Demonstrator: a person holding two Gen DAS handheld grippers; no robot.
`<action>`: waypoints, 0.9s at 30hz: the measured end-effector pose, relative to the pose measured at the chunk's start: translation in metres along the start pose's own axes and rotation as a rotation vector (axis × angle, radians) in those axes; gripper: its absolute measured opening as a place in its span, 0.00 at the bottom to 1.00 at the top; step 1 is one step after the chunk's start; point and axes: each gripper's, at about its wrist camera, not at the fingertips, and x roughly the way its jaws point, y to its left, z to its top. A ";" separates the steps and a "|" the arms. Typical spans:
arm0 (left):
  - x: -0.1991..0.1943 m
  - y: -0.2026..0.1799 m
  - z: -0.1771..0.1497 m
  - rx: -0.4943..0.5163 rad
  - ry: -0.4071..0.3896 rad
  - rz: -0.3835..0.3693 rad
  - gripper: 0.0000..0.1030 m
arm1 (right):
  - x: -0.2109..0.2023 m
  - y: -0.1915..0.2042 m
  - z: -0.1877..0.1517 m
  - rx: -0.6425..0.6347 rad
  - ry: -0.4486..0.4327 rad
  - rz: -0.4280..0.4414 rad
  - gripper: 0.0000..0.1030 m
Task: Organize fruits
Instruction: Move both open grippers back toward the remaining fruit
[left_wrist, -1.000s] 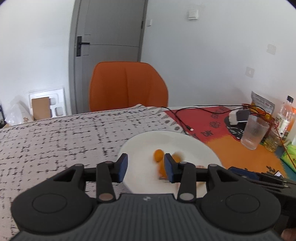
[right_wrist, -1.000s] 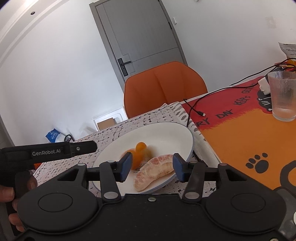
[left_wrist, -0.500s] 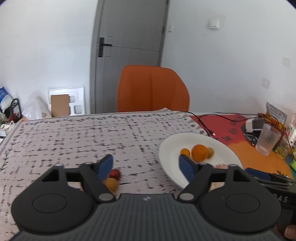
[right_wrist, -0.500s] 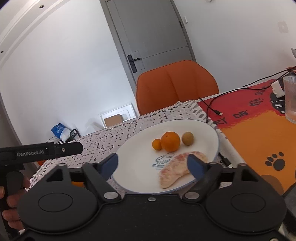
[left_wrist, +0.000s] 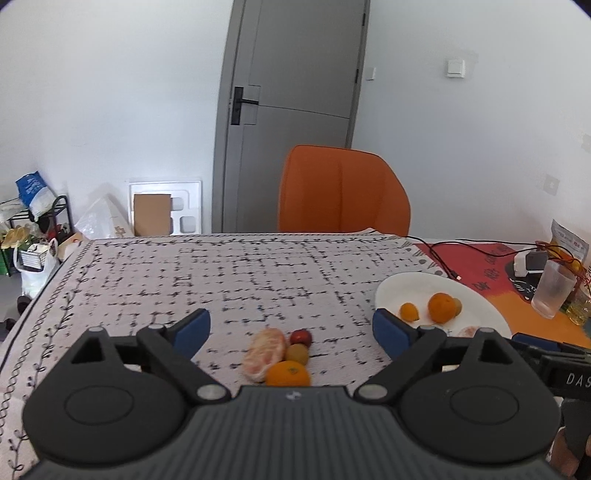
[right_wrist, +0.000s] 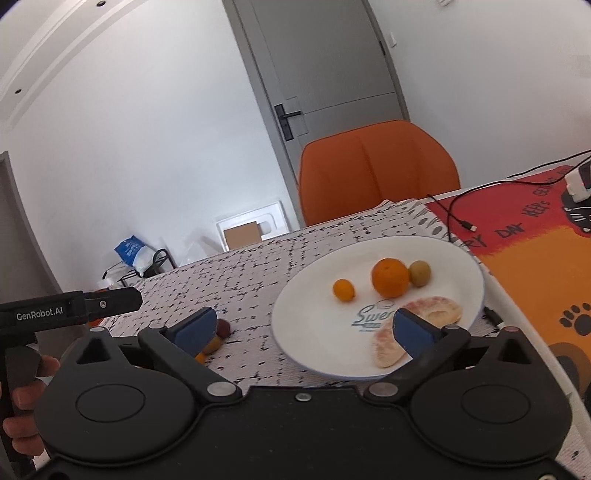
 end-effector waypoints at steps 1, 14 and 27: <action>-0.002 0.004 -0.001 -0.004 0.000 0.003 0.91 | 0.001 0.002 0.000 -0.004 0.004 0.001 1.00; -0.023 0.040 -0.007 -0.049 -0.007 0.063 0.91 | 0.006 0.028 -0.004 -0.041 0.033 0.051 1.00; -0.031 0.069 -0.023 -0.112 0.021 0.085 0.91 | 0.021 0.053 -0.014 -0.085 0.071 0.095 1.00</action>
